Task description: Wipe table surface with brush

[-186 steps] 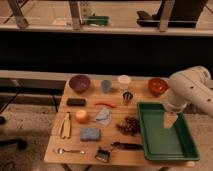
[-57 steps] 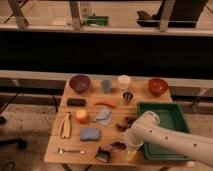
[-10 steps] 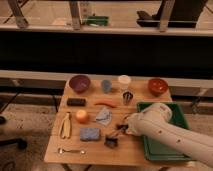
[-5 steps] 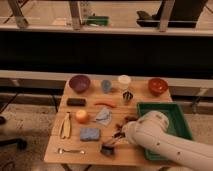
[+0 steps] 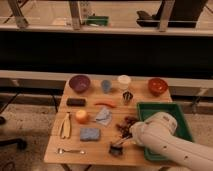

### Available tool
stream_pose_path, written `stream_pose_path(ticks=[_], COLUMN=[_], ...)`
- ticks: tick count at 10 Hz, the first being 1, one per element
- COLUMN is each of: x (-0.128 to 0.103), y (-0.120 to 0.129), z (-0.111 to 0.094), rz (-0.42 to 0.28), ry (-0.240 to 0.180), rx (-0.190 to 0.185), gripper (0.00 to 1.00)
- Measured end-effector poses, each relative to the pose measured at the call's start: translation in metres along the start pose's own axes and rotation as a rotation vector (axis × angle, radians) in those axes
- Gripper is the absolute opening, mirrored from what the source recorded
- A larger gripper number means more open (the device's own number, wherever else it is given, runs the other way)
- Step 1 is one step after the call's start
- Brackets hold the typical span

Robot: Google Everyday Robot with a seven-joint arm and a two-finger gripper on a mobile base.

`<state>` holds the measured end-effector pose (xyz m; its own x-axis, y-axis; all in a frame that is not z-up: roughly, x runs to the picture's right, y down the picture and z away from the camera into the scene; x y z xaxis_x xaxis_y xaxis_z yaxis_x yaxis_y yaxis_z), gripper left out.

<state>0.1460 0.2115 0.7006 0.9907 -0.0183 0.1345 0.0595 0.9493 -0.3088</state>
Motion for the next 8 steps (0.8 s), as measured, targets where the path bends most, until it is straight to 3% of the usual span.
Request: stream_pose_path(ticks=[4, 6, 8], x=[0.011, 0.000, -0.026], y=[-0.034, -0.037, -0.026], z=[0.019, 0.026, 0.024], rz=[-0.011, -0.027, -0.054], ry=[0.072, 0.070, 0.048], rx=[0.004, 0.000, -0.006], gripper=[0.00, 0.00, 0.00])
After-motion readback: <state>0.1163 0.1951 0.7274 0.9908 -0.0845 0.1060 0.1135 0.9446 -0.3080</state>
